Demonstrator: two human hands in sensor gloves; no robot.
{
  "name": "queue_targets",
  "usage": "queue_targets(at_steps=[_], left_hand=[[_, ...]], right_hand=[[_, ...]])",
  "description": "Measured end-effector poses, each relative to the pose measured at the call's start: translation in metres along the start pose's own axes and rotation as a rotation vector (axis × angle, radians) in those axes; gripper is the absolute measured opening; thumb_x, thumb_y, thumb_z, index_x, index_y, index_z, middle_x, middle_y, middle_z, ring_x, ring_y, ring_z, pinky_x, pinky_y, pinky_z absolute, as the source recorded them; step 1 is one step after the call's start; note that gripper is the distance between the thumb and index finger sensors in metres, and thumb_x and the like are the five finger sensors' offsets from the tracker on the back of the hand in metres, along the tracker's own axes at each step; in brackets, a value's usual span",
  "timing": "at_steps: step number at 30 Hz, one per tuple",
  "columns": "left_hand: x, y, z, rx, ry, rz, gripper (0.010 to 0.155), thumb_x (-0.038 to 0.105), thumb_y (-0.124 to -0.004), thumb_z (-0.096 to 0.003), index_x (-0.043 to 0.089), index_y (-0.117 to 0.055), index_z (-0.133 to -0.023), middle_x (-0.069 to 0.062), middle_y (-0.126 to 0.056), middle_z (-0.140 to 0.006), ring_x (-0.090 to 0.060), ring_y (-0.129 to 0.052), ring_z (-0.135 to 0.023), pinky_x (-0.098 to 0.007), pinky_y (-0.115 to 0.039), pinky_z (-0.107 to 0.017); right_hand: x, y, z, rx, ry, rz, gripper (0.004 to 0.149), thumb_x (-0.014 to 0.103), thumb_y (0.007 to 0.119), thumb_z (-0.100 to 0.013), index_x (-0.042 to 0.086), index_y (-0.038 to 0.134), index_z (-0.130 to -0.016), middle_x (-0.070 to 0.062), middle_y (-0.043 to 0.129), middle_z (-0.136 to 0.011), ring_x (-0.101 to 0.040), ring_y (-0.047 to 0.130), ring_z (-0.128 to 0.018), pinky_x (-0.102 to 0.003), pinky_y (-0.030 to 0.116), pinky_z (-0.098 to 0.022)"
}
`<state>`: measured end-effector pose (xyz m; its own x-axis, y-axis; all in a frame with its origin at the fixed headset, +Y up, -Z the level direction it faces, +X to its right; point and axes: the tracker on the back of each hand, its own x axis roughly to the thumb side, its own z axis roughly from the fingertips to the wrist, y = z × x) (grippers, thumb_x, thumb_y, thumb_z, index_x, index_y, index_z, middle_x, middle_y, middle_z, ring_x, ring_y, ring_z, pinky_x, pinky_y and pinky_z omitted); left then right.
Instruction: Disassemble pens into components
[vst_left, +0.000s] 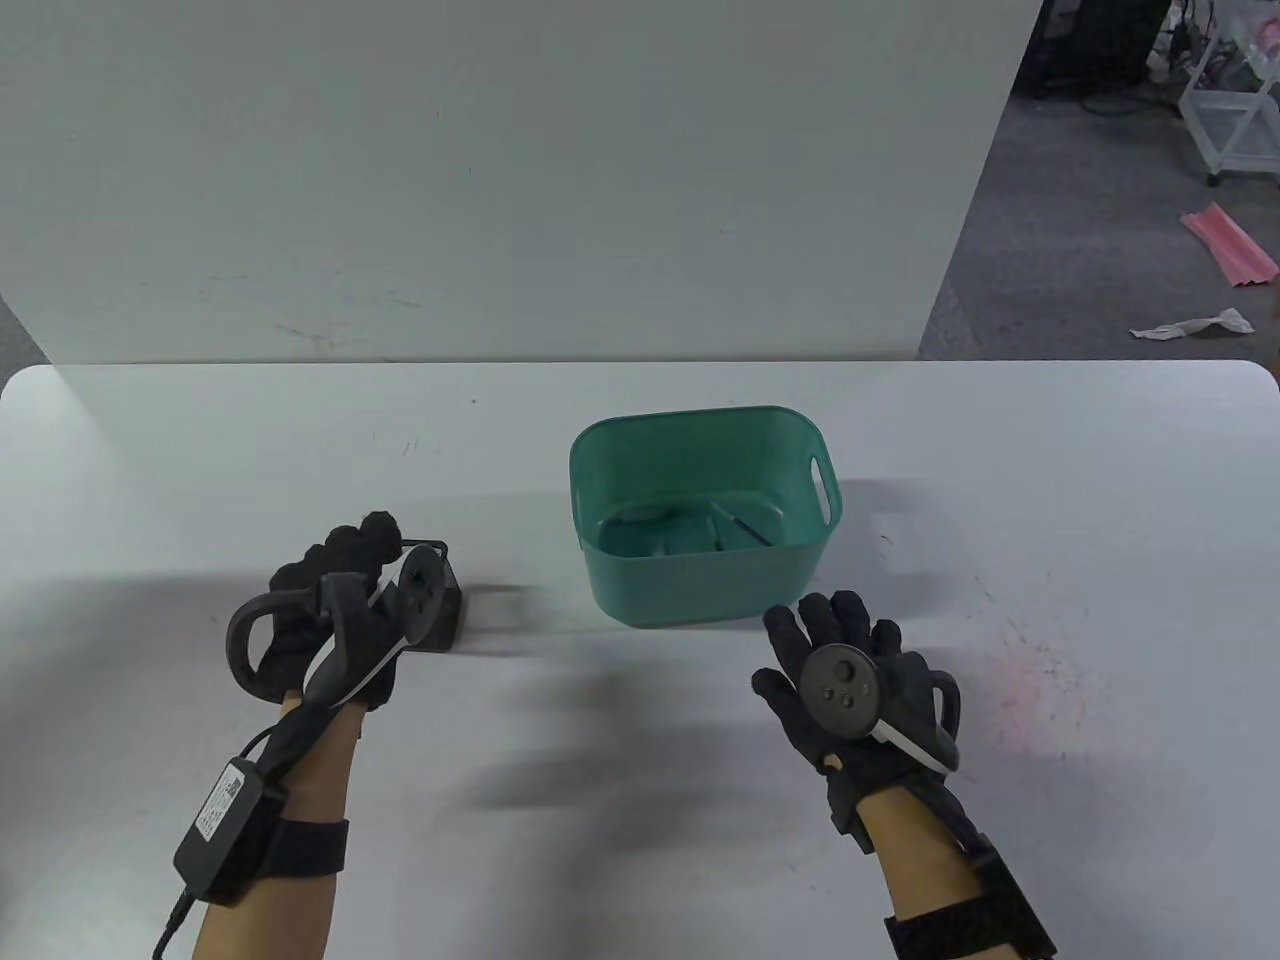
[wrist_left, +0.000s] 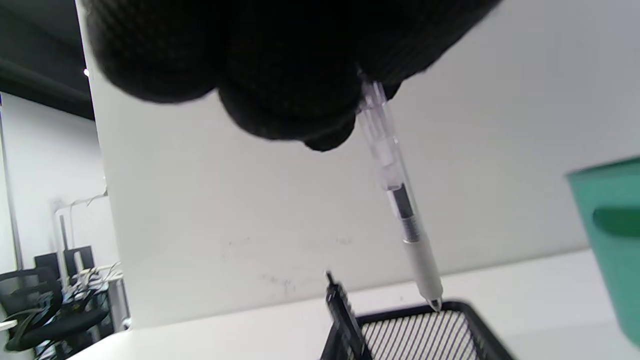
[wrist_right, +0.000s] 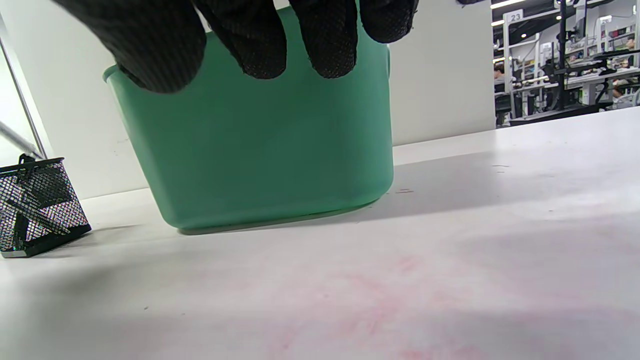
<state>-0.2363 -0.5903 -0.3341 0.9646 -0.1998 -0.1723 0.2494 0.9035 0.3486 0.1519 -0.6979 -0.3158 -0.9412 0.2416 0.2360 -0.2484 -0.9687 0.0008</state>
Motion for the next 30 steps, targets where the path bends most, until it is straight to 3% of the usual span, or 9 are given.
queue_targets(at_steps=[4, 12, 16, 20, 25, 30], left_hand=[[-0.005, 0.012, 0.016, 0.133, 0.007, 0.218, 0.040, 0.040, -0.077, -0.0526, 0.031, -0.078, -0.091, -0.002, -0.098, -0.083, -0.007, -0.107, -0.036, -0.040, -0.094, -0.038], [0.017, 0.007, 0.038, 0.144, -0.092, 0.517, 0.040, 0.040, -0.077, -0.0524, 0.030, -0.078, -0.091, -0.002, -0.098, -0.083, -0.007, -0.107, -0.036, -0.040, -0.094, -0.037], [0.035, -0.004, 0.047, 0.072, -0.175, 0.677, 0.040, 0.040, -0.077, -0.0524, 0.030, -0.078, -0.091, -0.002, -0.098, -0.083, -0.007, -0.107, -0.036, -0.040, -0.094, -0.038], [0.047, -0.022, 0.050, -0.076, -0.243, 0.882, 0.040, 0.040, -0.077, -0.0528, 0.030, -0.077, -0.092, -0.002, -0.098, -0.084, -0.006, -0.107, -0.037, -0.039, -0.094, -0.038], [0.055, -0.049, 0.052, -0.229, -0.221, 1.042, 0.040, 0.039, -0.077, -0.0528, 0.030, -0.077, -0.092, -0.002, -0.098, -0.084, -0.006, -0.107, -0.037, -0.039, -0.094, -0.038], [0.056, -0.066, 0.055, -0.306, -0.194, 1.133, 0.040, 0.039, -0.077, -0.0532, 0.030, -0.077, -0.092, -0.003, -0.097, -0.085, -0.008, -0.108, -0.039, -0.041, -0.094, -0.040]], right_hand=[[0.004, 0.002, 0.000, -0.001, -0.010, -0.031, 0.063, 0.052, 0.065, -0.060, 0.023, 0.047, -0.114, -0.021, 0.043, -0.119, -0.049, 0.033, -0.107, -0.072, 0.031, -0.071], [0.012, 0.005, -0.002, -0.035, -0.034, -0.176, 0.063, 0.052, 0.065, -0.060, 0.023, 0.047, -0.113, -0.021, 0.046, -0.118, -0.049, 0.037, -0.107, -0.072, 0.034, -0.071], [0.016, 0.007, -0.002, -0.051, -0.054, -0.252, 0.064, 0.052, 0.066, -0.060, 0.023, 0.046, -0.114, -0.021, 0.046, -0.118, -0.049, 0.040, -0.106, -0.073, 0.037, -0.071], [0.016, 0.011, -0.003, -0.052, -0.068, -0.345, 0.065, 0.053, 0.066, -0.060, 0.023, 0.045, -0.114, -0.021, 0.047, -0.118, -0.049, 0.042, -0.106, -0.073, 0.038, -0.071], [0.018, 0.014, -0.004, -0.053, -0.073, -0.470, 0.067, 0.054, 0.065, -0.059, 0.020, 0.045, -0.113, -0.021, 0.053, -0.115, -0.050, 0.050, -0.104, -0.074, 0.041, -0.069], [0.023, 0.022, -0.004, 0.001, -0.077, -0.575, 0.066, 0.054, 0.065, -0.059, 0.018, 0.049, -0.112, -0.022, 0.060, -0.112, -0.049, 0.058, -0.101, -0.074, 0.046, -0.068]])
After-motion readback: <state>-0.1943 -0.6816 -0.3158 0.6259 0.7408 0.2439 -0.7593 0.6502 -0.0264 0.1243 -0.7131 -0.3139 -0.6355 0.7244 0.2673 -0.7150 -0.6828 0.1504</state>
